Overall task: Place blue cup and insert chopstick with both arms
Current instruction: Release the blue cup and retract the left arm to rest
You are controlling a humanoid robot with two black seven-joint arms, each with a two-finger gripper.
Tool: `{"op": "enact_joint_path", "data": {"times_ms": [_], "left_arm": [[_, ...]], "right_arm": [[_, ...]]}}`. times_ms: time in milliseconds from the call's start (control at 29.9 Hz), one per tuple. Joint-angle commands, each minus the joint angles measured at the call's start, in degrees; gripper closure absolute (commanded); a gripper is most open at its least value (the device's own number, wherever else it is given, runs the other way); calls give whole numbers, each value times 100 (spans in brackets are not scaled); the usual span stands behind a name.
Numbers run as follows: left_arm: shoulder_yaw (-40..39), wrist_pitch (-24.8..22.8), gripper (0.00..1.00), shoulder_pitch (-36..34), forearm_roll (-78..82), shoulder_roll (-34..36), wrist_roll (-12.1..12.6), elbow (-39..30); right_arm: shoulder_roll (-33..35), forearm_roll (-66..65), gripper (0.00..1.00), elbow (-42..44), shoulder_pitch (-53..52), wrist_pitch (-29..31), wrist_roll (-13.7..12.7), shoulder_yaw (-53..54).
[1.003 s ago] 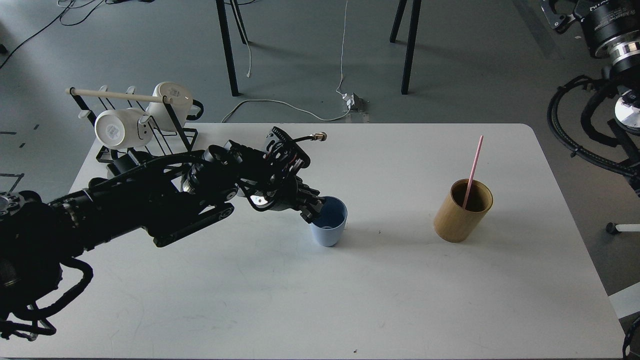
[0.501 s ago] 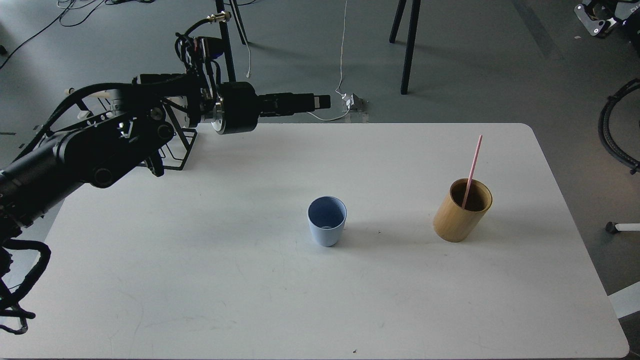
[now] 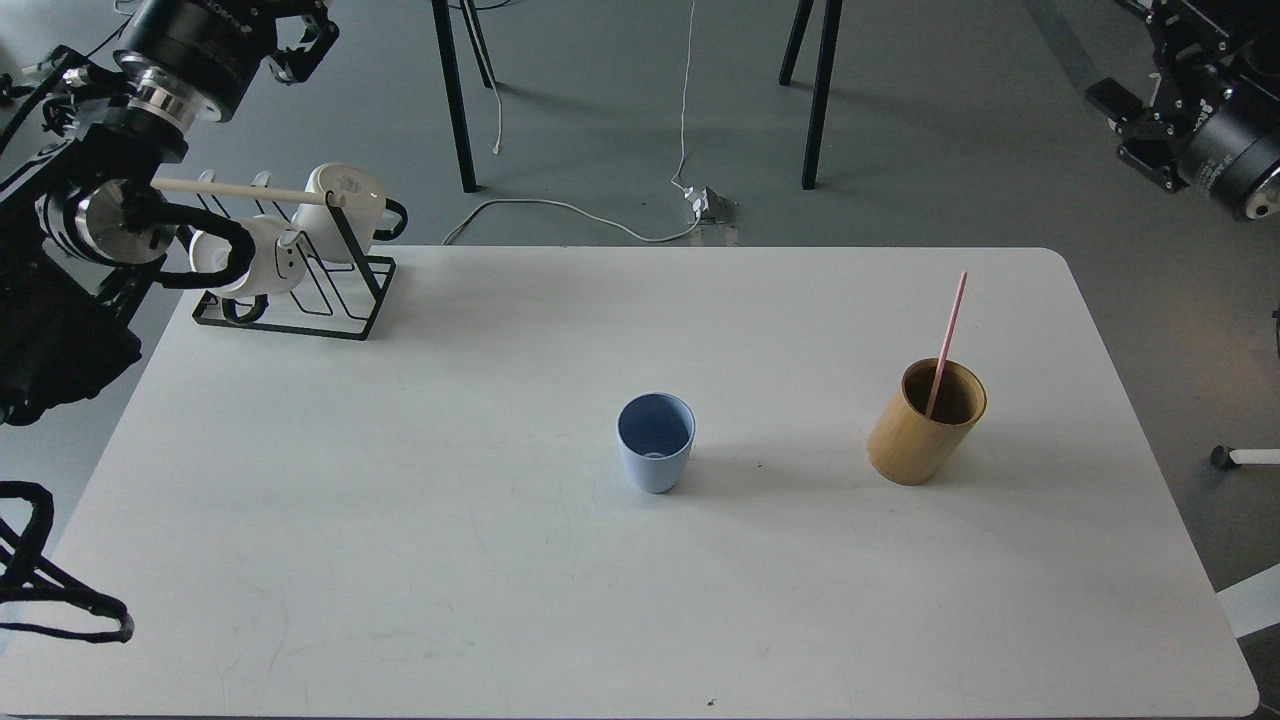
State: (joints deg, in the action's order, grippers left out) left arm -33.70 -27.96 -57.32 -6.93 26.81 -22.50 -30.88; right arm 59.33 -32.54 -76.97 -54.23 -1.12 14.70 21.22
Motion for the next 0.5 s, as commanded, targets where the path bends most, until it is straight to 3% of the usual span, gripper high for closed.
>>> {"op": "enact_joint_path", "data": {"times_ms": [0,201,468], "left_arm": [[-5,-4,0,177,-870,-27,18,152],[-5,-4,0,502,-1082,-124,18,187],[-5,-4,0,564,-1100,-308,-8,310]], "right_arm": [[271,-989,0,-379,1,-309,-423,-205],[553,-1983,1,-714,132,-319,-512,-442],[-79,-3618,13,-460,291,-661,-538,-1426]]}}
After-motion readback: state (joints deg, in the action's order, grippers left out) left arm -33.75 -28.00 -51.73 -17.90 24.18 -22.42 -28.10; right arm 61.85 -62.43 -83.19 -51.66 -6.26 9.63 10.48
